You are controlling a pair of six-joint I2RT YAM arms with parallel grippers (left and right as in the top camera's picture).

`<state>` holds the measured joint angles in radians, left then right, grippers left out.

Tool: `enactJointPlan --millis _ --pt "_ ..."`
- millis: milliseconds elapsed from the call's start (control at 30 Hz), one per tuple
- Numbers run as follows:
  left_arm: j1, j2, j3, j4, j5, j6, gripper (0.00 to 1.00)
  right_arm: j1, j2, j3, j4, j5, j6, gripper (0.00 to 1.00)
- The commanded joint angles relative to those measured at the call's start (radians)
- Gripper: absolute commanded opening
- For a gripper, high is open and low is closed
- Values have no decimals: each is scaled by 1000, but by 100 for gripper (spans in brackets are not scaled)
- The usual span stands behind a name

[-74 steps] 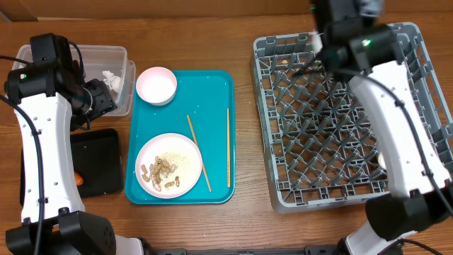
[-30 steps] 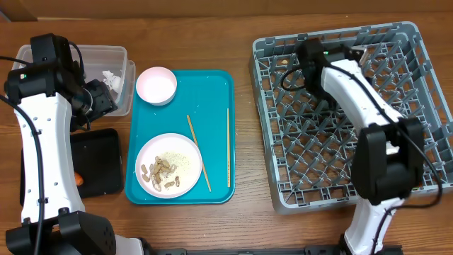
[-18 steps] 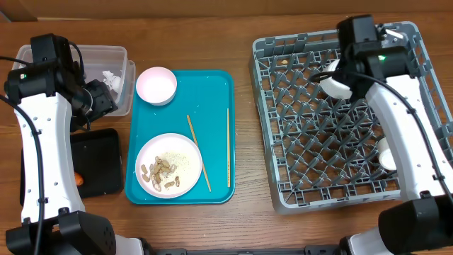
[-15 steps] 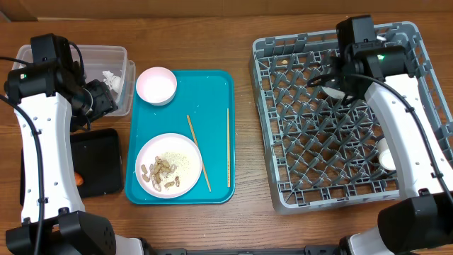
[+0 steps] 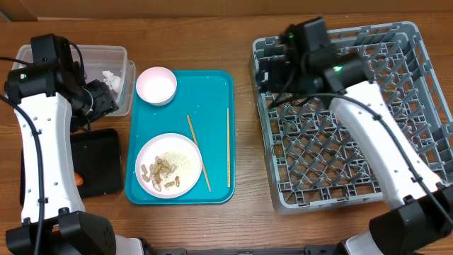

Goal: Sort waste into correct bins and load items into the dishwasher
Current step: 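Reach the right gripper to the pink bowl and grasp its rim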

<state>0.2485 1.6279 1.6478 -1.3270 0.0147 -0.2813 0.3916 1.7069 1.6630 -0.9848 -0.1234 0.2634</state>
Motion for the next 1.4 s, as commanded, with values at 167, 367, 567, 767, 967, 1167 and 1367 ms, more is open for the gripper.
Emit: enactJointPlan --millis 167,367,567,767,967,1167,1367 --pt "-7 -5 10 -39 3 -2 68 105 81 12 122 -14 -10 87" --pt "-5 -5 10 -68 -26 -3 67 159 102 12 201 -13 -9 87" --pt "59 -5 10 -114 -33 -8 66 192 104 12 259 -13 -10 87" --pt "165 -5 10 -130 -11 -41 66 244 166 12 377 -13 -9 87" --pt "169 -5 10 -121 -3 -41 67 307 293 12 491 -13 -10 87" --pt "168 -5 10 -116 -3 -41 67 362 406 12 660 -5 -9 84" --pt "164 -5 10 -116 12 -40 67 388 480 12 777 82 23 74"
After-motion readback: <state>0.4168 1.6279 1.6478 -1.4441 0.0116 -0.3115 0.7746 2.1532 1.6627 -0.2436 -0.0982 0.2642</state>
